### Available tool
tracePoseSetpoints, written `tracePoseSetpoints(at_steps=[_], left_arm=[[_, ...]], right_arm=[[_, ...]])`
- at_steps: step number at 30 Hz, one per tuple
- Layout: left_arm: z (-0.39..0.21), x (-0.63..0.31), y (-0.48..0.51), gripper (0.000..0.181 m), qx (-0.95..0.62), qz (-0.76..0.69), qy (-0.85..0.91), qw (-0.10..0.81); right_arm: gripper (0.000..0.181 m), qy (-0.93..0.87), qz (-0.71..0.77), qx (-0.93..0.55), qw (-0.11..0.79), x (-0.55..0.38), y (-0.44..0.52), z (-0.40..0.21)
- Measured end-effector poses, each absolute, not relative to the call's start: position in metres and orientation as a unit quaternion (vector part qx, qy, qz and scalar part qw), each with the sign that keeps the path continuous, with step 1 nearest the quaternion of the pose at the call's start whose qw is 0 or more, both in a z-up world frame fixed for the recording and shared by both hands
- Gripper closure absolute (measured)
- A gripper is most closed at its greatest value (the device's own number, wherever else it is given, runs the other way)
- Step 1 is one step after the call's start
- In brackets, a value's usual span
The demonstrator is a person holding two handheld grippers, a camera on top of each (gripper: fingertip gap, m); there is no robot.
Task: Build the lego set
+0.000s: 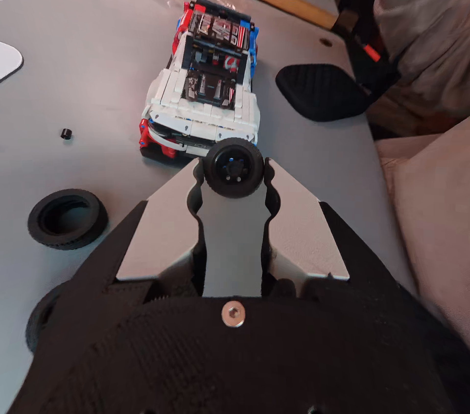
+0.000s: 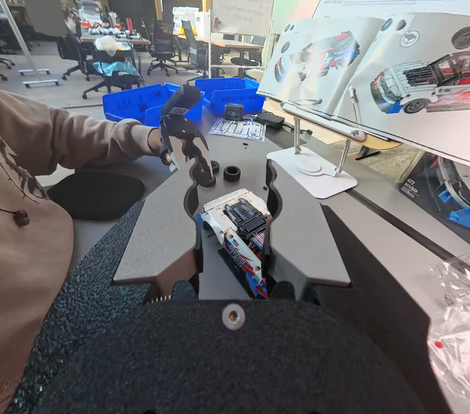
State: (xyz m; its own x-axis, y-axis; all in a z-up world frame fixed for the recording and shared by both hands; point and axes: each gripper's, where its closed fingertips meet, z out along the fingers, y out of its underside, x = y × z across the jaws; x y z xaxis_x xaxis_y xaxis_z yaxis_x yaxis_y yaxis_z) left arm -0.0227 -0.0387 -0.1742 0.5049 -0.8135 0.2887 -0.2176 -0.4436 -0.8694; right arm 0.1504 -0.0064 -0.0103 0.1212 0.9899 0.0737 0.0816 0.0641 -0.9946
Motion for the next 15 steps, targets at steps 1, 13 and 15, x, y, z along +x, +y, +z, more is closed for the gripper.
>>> tracePoseSetpoints(at_steps=[1, 13, 15], left_arm=[[-0.167, -0.019, -0.040, 0.135, -0.757, -0.395, 0.317, 0.413], [-0.081, 0.021, -0.048, 0.135, -0.552, -0.748, 0.104, 0.354], [-0.076, 0.025, -0.050, 0.135, -0.538, -0.760, 0.098, 0.351]], right_arm=[[0.134, -0.517, 0.419, -0.526, 0.530, 0.145, -0.011, -0.017], [0.130, -0.679, 0.162, -0.381, 0.606, 0.024, -0.052, -0.069], [0.126, -0.703, 0.151, -0.373, 0.587, 0.012, -0.056, -0.081]])
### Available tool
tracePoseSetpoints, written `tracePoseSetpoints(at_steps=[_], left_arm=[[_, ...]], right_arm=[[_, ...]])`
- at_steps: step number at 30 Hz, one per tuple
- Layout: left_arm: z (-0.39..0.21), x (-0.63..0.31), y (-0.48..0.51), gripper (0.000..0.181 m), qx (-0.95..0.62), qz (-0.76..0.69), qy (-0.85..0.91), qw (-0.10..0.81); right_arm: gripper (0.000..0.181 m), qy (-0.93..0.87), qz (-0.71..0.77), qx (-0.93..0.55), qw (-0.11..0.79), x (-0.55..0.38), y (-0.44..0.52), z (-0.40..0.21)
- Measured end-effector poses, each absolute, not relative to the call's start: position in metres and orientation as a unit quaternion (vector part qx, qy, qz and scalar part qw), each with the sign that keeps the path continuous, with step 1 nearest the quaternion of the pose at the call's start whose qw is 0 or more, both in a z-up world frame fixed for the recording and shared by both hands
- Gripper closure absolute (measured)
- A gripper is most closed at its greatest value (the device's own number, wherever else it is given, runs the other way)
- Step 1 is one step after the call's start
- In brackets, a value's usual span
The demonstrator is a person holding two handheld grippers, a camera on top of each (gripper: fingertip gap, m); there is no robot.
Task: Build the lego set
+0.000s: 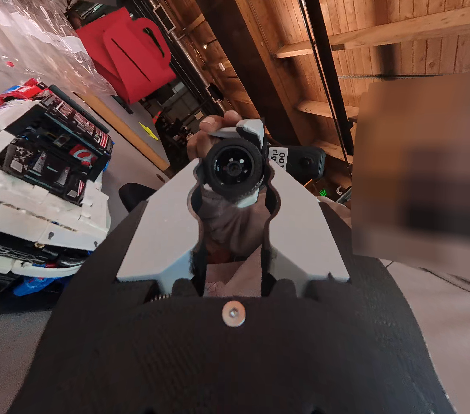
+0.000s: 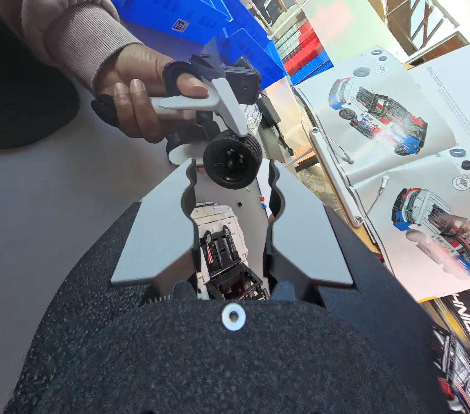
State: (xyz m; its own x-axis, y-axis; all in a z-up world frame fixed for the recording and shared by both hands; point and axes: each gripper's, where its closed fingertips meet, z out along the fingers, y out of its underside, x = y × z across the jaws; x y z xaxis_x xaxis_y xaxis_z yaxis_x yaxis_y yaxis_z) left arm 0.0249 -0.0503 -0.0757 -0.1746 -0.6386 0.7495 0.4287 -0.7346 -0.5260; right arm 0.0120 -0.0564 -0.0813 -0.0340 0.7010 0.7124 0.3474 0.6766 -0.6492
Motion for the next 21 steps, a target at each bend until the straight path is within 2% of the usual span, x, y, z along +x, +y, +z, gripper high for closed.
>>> tracePoseSetpoints(at_steps=[2, 5, 10, 13, 17, 21], left_arm=[[-0.074, 0.026, -0.049, 0.135, -0.534, -0.762, 0.086, 0.355], [-0.077, 0.023, -0.047, 0.135, -0.534, -0.763, 0.067, 0.358], [-0.080, 0.019, -0.045, 0.135, -0.544, -0.742, 0.084, 0.383], [-0.090, 0.011, -0.042, 0.121, -0.589, -0.661, 0.135, 0.444], [-0.114, -0.009, -0.040, 0.117, -0.661, -0.504, 0.211, 0.514], [-0.152, -0.029, -0.040, 0.108, -0.724, -0.372, 0.261, 0.519]], right_arm=[[0.125, -0.707, 0.133, -0.361, 0.594, 0.004, -0.057, -0.087], [0.136, -0.699, 0.102, -0.356, 0.612, 0.000, -0.050, -0.086], [0.137, -0.711, 0.146, -0.384, 0.571, -0.002, -0.051, -0.091], [0.136, -0.718, 0.177, -0.414, 0.532, 0.002, -0.049, -0.098], [0.137, -0.757, 0.215, -0.457, 0.414, 0.019, -0.054, -0.131], [0.137, -0.822, 0.189, -0.477, 0.246, 0.065, -0.068, -0.182]])
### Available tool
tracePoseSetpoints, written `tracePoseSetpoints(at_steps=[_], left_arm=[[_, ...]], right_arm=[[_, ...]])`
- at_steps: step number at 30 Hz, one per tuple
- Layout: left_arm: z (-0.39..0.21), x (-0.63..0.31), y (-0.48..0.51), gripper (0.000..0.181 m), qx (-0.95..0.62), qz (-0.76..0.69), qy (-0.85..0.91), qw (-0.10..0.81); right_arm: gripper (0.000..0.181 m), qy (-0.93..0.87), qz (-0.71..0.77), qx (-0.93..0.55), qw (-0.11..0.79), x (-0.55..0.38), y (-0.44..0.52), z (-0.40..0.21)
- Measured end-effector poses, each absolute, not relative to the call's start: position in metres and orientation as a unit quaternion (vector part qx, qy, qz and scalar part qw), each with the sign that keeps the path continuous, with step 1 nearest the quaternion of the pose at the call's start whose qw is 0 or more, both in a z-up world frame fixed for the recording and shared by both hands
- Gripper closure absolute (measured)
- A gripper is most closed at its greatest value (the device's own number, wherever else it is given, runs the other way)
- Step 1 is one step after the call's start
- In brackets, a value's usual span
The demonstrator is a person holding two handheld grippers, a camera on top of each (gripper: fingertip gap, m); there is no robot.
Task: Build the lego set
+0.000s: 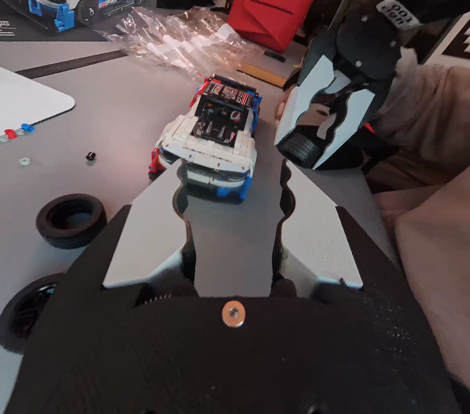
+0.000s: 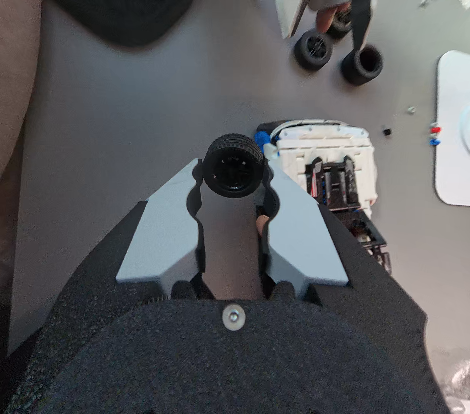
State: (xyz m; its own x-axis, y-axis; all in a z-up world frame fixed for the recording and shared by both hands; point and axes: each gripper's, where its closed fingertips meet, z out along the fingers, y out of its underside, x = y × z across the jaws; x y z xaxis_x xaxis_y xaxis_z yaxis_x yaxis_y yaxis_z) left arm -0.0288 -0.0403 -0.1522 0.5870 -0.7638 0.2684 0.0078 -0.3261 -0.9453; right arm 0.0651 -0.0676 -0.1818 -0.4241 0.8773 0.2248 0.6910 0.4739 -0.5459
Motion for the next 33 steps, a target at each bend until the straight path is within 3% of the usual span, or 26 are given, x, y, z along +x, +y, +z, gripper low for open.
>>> tracePoseSetpoints(at_steps=[7, 16, 21, 24, 33], left_arm=[[-0.186, -0.037, -0.038, 0.106, -0.764, -0.303, 0.291, 0.491], [-0.183, -0.080, -0.018, 0.113, -0.774, -0.200, 0.248, 0.548], [-0.184, -0.093, -0.014, 0.113, -0.775, -0.170, 0.245, 0.557], [-0.185, -0.089, -0.015, 0.116, -0.774, -0.174, 0.252, 0.555], [-0.187, -0.084, -0.017, 0.115, -0.775, -0.167, 0.261, 0.550]], right_arm=[[0.136, -0.870, 0.122, -0.469, 0.091, 0.088, -0.074, -0.211], [0.136, -0.927, 0.072, -0.368, 0.027, 0.005, -0.090, -0.232], [0.134, -0.936, 0.034, -0.348, 0.050, -0.005, -0.088, -0.244], [0.124, -0.926, 0.059, -0.361, 0.090, -0.012, -0.088, -0.236], [0.119, -0.787, 0.268, -0.482, 0.277, 0.039, -0.047, -0.132]])
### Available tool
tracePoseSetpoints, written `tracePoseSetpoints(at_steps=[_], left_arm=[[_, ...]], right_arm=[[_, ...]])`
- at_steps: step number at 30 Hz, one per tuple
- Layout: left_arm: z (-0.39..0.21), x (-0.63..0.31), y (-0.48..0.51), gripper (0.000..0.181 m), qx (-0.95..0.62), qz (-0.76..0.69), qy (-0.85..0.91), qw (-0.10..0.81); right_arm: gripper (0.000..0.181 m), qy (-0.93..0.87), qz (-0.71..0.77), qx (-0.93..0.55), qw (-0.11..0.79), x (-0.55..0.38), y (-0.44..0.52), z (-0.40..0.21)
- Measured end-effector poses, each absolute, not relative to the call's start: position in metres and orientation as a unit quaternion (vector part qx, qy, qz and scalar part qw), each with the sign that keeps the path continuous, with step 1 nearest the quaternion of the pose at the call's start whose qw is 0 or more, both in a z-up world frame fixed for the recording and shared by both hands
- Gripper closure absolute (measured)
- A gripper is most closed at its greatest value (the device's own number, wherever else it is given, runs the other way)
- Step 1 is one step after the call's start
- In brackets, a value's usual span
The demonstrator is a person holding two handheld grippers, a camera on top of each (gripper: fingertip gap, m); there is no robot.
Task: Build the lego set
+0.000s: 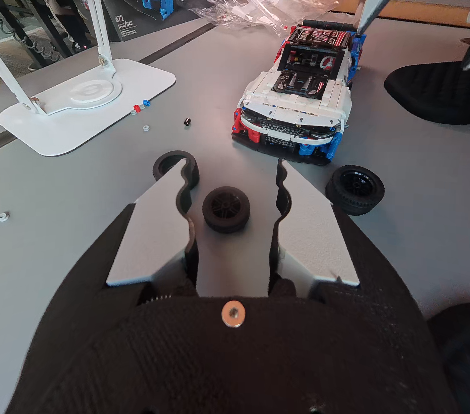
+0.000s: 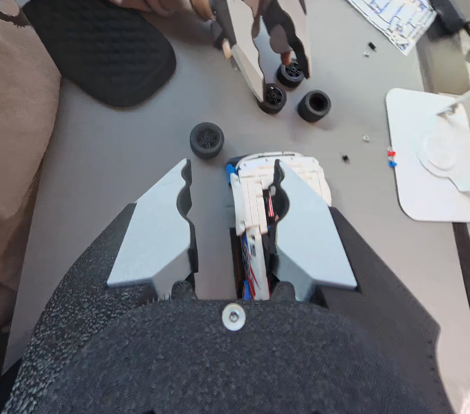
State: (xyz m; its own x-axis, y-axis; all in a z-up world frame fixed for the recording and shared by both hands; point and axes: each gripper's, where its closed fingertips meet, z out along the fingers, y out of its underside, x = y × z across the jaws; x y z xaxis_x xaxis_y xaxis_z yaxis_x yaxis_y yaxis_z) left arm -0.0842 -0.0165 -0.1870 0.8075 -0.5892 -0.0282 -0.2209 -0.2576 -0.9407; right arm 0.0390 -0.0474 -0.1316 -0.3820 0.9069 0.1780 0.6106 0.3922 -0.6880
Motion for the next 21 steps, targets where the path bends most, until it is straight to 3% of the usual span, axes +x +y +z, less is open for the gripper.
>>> tracePoseSetpoints(at_steps=[6, 12, 18, 21], left_arm=[[-0.189, -0.080, -0.017, 0.117, -0.781, -0.190, 0.257, 0.537], [-0.192, -0.074, -0.021, 0.117, -0.780, -0.187, 0.273, 0.531], [-0.193, -0.074, -0.022, 0.120, -0.782, -0.185, 0.279, 0.526], [-0.196, -0.074, -0.022, 0.119, -0.785, -0.180, 0.284, 0.520]], right_arm=[[0.120, -0.739, 0.223, -0.558, 0.305, 0.123, 0.012, -0.133], [0.114, -0.767, 0.166, -0.546, 0.294, 0.111, 0.017, -0.154], [0.078, -0.775, 0.075, -0.563, 0.278, 0.119, 0.067, -0.177], [0.074, -0.795, 0.056, -0.558, 0.232, 0.122, 0.071, -0.199]])
